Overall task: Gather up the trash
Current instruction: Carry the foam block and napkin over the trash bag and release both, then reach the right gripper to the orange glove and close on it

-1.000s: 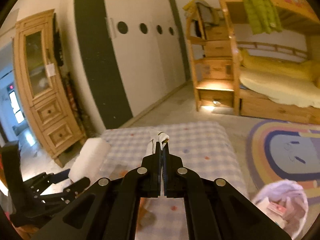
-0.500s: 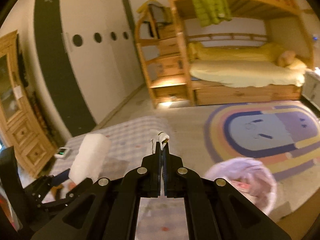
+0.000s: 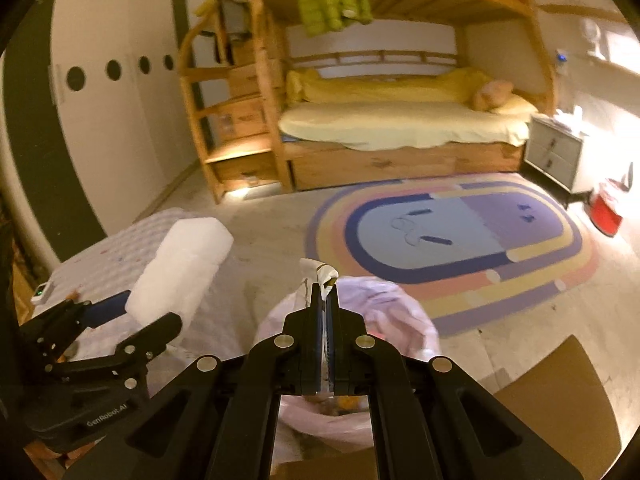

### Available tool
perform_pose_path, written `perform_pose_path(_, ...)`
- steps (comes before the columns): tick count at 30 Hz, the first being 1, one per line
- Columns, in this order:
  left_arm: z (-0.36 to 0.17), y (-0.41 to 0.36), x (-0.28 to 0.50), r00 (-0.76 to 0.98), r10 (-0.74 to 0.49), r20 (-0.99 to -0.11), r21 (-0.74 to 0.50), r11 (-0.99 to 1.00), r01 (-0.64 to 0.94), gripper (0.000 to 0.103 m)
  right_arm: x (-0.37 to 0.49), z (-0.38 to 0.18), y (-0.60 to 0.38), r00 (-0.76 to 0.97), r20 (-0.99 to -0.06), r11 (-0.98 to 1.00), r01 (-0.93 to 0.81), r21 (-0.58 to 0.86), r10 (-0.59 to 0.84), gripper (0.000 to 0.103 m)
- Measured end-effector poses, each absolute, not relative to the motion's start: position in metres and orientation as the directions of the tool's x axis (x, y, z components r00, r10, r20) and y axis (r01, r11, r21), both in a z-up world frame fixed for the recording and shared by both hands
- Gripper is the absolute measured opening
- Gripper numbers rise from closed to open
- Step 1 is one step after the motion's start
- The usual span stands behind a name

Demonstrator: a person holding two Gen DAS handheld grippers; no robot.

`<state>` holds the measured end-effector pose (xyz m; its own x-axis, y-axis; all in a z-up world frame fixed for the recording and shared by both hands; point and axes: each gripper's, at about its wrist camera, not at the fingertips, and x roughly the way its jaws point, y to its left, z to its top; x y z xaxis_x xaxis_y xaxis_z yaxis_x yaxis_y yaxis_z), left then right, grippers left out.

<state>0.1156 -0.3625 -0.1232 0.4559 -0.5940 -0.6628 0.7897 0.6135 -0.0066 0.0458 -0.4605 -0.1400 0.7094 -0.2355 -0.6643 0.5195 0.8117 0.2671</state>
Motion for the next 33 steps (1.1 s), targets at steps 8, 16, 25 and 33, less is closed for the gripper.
perform_pose_path(8, -0.138, -0.390, 0.125, 0.400, -0.609, -0.685, -0.059, 0.594, 0.803, 0.079, 0.049, -0.169, -0.493, 0.693, -0.683, 0.784, 0.548, 0.290, -0.231, 0.006)
perform_pose_path(16, -0.128, -0.366, 0.136, 0.455, -0.593, -0.664, -0.070, 0.655, 0.752, 0.084, 0.052, -0.183, -0.490, 0.676, -0.710, 0.765, 0.559, 0.321, -0.196, 0.031)
perform_pose_path(25, -0.100, -0.308, 0.130, 0.560, -0.562, -0.609, -0.032, 0.722, 0.691, 0.084, 0.045, -0.145, -0.462, 0.727, -0.668, 0.806, 0.487, 0.337, -0.160, 0.031)
perform_pose_path(33, -0.087, -0.238, 0.125, 0.632, -0.505, -0.587, -0.005, 0.784, 0.621, 0.084, 0.069, -0.096, -0.399, 0.783, -0.622, 0.866, 0.331, 0.374, -0.030, 0.031)
